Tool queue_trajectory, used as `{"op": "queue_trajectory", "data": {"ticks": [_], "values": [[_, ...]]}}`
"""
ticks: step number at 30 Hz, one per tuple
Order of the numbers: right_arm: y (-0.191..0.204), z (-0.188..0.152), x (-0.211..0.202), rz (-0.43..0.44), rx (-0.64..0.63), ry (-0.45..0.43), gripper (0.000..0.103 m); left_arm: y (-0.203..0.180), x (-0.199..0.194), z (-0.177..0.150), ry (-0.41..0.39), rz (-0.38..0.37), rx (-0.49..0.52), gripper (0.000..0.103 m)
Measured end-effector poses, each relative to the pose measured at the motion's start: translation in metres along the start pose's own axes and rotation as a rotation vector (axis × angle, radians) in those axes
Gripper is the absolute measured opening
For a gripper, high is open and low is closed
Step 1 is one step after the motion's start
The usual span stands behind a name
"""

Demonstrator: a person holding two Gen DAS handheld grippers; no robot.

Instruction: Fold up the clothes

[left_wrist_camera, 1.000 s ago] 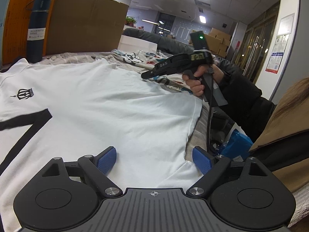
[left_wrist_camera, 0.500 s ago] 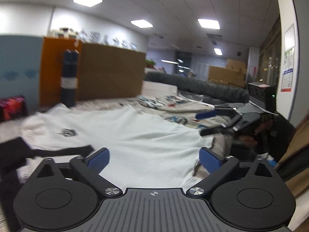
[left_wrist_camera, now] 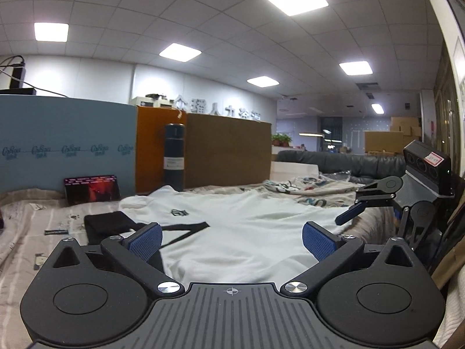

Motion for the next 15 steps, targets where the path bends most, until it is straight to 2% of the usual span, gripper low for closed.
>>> {"op": "queue_trajectory", "data": {"ticks": [5,9,12,15], "values": [[0.023,0.0,0.023,0.049,-0.097,-0.016,0.087,-0.021,0.003,-0.008,0.047,-0.118,0.014,0.103],[0.034,0.012,0.038,0.117,-0.184,-0.107,0.086,-0.035,0.003,-0.013,0.068,-0.21,0.037,0.103],[0.036,0.022,0.047,0.179,-0.21,-0.142,0.086,-0.042,0.004,-0.014,0.078,-0.28,0.021,0.103],[0.036,0.028,0.054,0.235,-0.211,-0.157,0.081,-0.046,0.006,-0.014,0.086,-0.333,0.009,0.103]]}}
Point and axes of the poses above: each gripper's, at about its wrist camera, not at the fingertips, and x roughly the way its jaws point, y to its left, z to its top, the point moved 4 cm from there along x, roughly the way its jaws point, and after that the axes turned 5 degrees about x, right-handed, at the moved point
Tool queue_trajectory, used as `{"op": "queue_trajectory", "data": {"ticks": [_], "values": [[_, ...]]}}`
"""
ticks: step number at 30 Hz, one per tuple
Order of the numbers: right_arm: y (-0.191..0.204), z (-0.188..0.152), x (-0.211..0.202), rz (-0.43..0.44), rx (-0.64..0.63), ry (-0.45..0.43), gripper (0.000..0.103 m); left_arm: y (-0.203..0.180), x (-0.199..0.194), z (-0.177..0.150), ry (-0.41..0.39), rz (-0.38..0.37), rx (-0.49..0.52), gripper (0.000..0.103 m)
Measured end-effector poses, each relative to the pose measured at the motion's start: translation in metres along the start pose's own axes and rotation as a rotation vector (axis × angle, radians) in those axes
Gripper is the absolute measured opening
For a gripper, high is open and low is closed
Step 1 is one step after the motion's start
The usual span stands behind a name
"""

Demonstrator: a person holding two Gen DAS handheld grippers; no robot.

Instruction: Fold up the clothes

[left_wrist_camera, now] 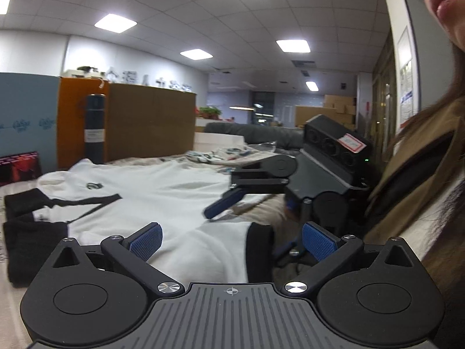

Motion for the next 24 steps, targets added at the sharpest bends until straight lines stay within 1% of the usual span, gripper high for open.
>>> {"op": "queue_trajectory", "data": {"ticks": [1,2,3,4,5,6,9,12,13,14,15,16,17,19,20,21,23,24], "values": [[-0.001,0.002,0.001,0.017,0.004,-0.012,0.077,0.0,0.001,0.0,0.004,-0.014,-0.003,0.103],[-0.003,0.003,0.002,0.033,0.016,-0.022,0.065,0.0,0.002,0.001,0.007,-0.023,-0.007,0.103],[-0.007,0.005,0.002,0.048,0.043,-0.029,0.049,0.0,0.004,0.001,0.009,-0.029,-0.011,0.103],[-0.013,0.006,0.003,0.072,0.091,-0.039,0.04,0.0,0.006,0.001,0.011,-0.038,-0.017,0.103],[-0.021,0.007,0.002,0.107,0.155,-0.052,0.024,0.001,0.009,0.0,0.012,-0.049,-0.025,0.103],[-0.029,0.008,0.001,0.134,0.217,-0.07,0.017,0.001,0.013,-0.001,0.012,-0.055,-0.031,0.103],[-0.054,0.007,-0.002,0.184,0.39,-0.141,0.014,0.006,0.028,-0.004,0.03,-0.024,-0.022,0.101],[-0.066,0.005,-0.009,0.235,0.465,-0.198,0.013,0.017,0.041,-0.006,0.041,-0.004,-0.043,0.09],[-0.068,0.005,-0.013,0.25,0.481,-0.216,0.012,0.019,0.044,-0.005,0.037,-0.003,-0.05,0.078],[-0.07,0.005,-0.015,0.257,0.493,-0.229,0.012,0.022,0.047,-0.004,0.041,-0.005,-0.052,0.055],[-0.071,0.005,-0.017,0.254,0.499,-0.238,0.012,0.024,0.052,-0.002,0.062,-0.012,-0.043,0.039],[-0.073,0.006,-0.019,0.254,0.508,-0.249,0.012,0.025,0.055,-0.001,0.082,-0.013,-0.034,0.013],[-0.074,0.007,-0.022,0.26,0.52,-0.263,0.013,0.027,0.056,-0.001,0.084,-0.005,-0.028,0.004],[-0.075,0.009,-0.026,0.246,0.517,-0.281,0.013,0.032,0.056,0.002,0.07,0.021,-0.038,0.0],[-0.075,0.011,-0.028,0.233,0.51,-0.288,0.015,0.036,0.054,0.003,0.058,0.037,-0.053,0.0],[-0.075,0.011,-0.03,0.211,0.495,-0.281,0.031,0.039,0.052,0.005,0.038,0.059,-0.067,0.0],[-0.073,0.008,-0.033,0.13,0.441,-0.224,0.054,0.046,0.049,0.008,0.018,0.1,-0.087,0.0],[-0.073,0.006,-0.035,0.098,0.42,-0.197,0.054,0.049,0.049,0.009,0.017,0.125,-0.088,0.0]]}}
Point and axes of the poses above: each gripper's, at about its wrist camera, not at the fingertips, and x roughly the way its jaws point, y to its left, z to its top, the point moved 4 cm from there along x, roughly the way its jaws point, and after that the axes turned 5 degrees about x, right-handed, at the moved point
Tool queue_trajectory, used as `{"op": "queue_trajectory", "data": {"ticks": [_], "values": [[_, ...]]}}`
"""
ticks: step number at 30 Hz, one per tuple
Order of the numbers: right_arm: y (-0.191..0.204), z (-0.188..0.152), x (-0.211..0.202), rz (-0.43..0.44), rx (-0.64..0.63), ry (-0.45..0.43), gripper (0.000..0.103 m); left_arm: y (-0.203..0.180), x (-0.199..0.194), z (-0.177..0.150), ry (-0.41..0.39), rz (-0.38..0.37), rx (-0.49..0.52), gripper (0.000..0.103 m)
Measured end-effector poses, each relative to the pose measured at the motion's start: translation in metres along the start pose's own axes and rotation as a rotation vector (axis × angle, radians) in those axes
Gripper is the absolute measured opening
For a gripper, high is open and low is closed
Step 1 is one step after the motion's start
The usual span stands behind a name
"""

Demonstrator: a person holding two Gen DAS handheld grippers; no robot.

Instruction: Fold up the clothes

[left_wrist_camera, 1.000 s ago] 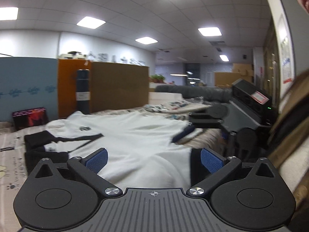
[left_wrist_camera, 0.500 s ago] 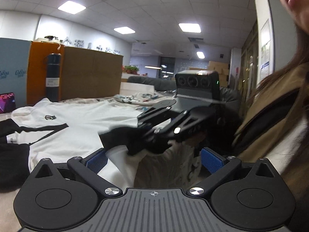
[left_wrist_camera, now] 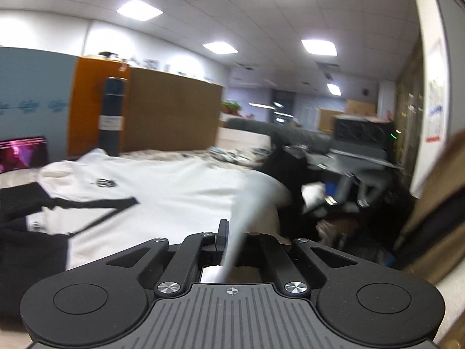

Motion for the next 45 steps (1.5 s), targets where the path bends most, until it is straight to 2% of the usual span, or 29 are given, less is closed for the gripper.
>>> {"op": "queue_trajectory", "data": {"ticks": [3,7,11,16,18,20,23,27,31,39,42,44,45], "values": [[-0.01,-0.007,-0.016,-0.063,0.0,0.059,0.054,0.006,-0.002,0.002,-0.015,0.025,-0.031,0.0],[-0.026,-0.023,-0.041,-0.174,0.024,0.153,0.054,0.022,-0.007,0.012,-0.075,0.024,-0.13,0.0],[-0.04,-0.036,-0.069,-0.292,0.061,0.229,0.046,0.03,-0.002,0.021,-0.065,0.027,-0.148,0.0],[-0.059,-0.047,-0.115,-0.429,0.143,0.249,0.035,0.041,0.006,0.022,-0.039,0.039,-0.191,0.0],[-0.067,-0.044,-0.131,-0.445,0.175,0.194,0.014,0.046,0.012,0.021,-0.025,0.06,-0.211,0.0],[-0.075,-0.039,-0.139,-0.442,0.183,0.149,0.003,0.05,0.018,0.023,-0.015,0.084,-0.218,0.0],[-0.092,-0.026,-0.135,-0.456,0.152,0.117,0.003,0.06,0.024,0.031,-0.006,0.117,-0.214,0.0],[-0.127,-0.009,-0.118,-0.457,0.141,0.103,0.003,0.08,0.039,0.037,0.055,0.113,-0.275,0.001],[-0.155,-0.011,-0.103,-0.461,0.17,0.126,0.003,0.104,0.055,0.033,0.106,0.123,-0.352,0.001],[-0.178,-0.017,-0.09,-0.47,0.197,0.14,0.004,0.146,0.079,0.034,0.189,0.069,-0.425,0.005],[-0.182,-0.018,-0.089,-0.473,0.205,0.144,0.004,0.163,0.083,0.032,0.209,0.08,-0.446,0.013],[-0.185,-0.02,-0.088,-0.478,0.211,0.151,0.004,0.175,0.082,0.032,0.212,0.109,-0.455,0.025],[-0.187,-0.021,-0.089,-0.485,0.214,0.153,0.004,0.179,0.08,0.032,0.215,0.136,-0.453,0.028]]}}
Point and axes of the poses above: each gripper's, at about its wrist camera, not at the fingertips, and x roughly the way its jaws point, y to its left, z to its top, the point moved 4 cm from there along x, roughly the way its jaws point, and after that the axes turned 5 degrees about x, right-handed, at the moved point
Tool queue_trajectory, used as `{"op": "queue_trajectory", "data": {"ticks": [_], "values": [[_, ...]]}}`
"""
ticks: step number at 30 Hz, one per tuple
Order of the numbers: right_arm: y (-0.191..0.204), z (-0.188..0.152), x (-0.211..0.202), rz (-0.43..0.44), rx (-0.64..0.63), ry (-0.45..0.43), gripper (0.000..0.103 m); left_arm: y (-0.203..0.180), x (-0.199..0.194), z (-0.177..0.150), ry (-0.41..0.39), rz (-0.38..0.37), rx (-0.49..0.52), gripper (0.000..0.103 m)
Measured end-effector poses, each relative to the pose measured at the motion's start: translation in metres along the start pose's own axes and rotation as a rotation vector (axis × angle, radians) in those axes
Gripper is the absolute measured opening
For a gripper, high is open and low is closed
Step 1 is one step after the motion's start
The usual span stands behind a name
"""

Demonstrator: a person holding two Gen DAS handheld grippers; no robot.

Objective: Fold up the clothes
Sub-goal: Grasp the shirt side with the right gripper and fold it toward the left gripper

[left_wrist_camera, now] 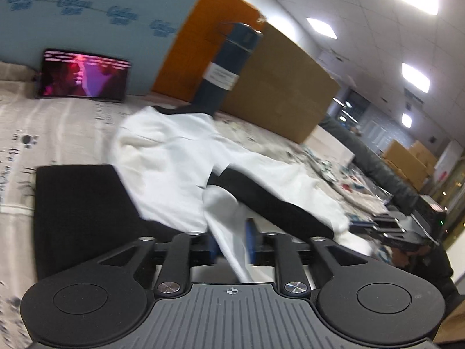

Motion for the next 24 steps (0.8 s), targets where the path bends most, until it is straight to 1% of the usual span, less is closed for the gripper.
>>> {"op": "queue_trajectory", "data": {"ticks": [1,2,3,5,7,8,9,10,11,12,13,14,16,18,20,21,22,24], "values": [[-0.002,0.0,0.0,-0.012,0.005,0.0,0.006,0.004,-0.002,0.002,-0.004,0.035,0.008,0.034],[-0.005,0.0,0.0,-0.034,0.013,-0.005,0.01,0.008,-0.004,0.004,-0.011,0.07,0.014,0.038],[-0.008,0.0,-0.001,-0.059,0.023,-0.012,0.023,0.011,-0.009,0.006,-0.023,0.102,0.013,0.038],[-0.018,0.002,-0.006,-0.136,0.058,-0.04,0.039,0.014,-0.024,0.01,-0.058,0.15,0.01,0.039],[-0.024,0.001,-0.02,-0.21,0.13,-0.111,0.041,0.007,-0.044,0.007,-0.089,0.169,0.019,0.04],[-0.027,0.0,-0.028,-0.245,0.172,-0.151,0.045,0.001,-0.054,0.003,-0.1,0.175,0.027,0.043],[-0.028,-0.001,-0.036,-0.27,0.218,-0.19,0.054,-0.007,-0.062,-0.004,-0.106,0.167,0.031,0.045],[-0.028,-0.004,-0.045,-0.284,0.27,-0.228,0.061,-0.014,-0.069,-0.013,-0.11,0.14,0.026,0.048],[-0.026,-0.007,-0.053,-0.292,0.317,-0.264,0.076,-0.02,-0.073,-0.022,-0.109,0.112,0.017,0.049],[-0.023,-0.01,-0.059,-0.291,0.363,-0.294,0.085,-0.026,-0.074,-0.031,-0.093,0.082,-0.001,0.049],[-0.02,-0.015,-0.065,-0.285,0.412,-0.321,0.085,-0.031,-0.073,-0.04,-0.071,0.065,-0.013,0.049],[-0.017,-0.019,-0.071,-0.278,0.461,-0.349,0.085,-0.034,-0.071,-0.047,-0.054,0.063,-0.016,0.049],[-0.012,-0.027,-0.081,-0.288,0.584,-0.38,0.088,-0.04,-0.069,-0.06,-0.044,0.06,-0.016,0.049],[-0.008,-0.037,-0.089,-0.295,0.738,-0.373,0.088,-0.042,-0.069,-0.066,-0.053,0.033,-0.018,0.048],[-0.004,-0.048,-0.095,-0.273,0.898,-0.352,0.088,-0.043,-0.069,-0.069,-0.058,0.009,-0.022,0.045],[-0.001,-0.054,-0.095,-0.238,0.97,-0.343,0.088,-0.043,-0.068,-0.07,-0.058,0.001,-0.022,0.039],[0.002,-0.059,-0.094,-0.204,1.027,-0.335,0.088,-0.042,-0.068,-0.071,-0.054,-0.004,-0.024,0.023],[0.008,-0.064,-0.088,-0.138,1.101,-0.321,0.088,-0.04,-0.068,-0.074,-0.043,-0.01,-0.036,0.005]]}}
Point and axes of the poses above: each gripper's, at about its wrist camera, not at the fingertips, and x roughly the way its jaws point, y to its left, z to its top, the point moved 4 cm from there along x, roughly the way its jaws point, and after that the axes turned 5 degrees about x, right-handed, at the moved point
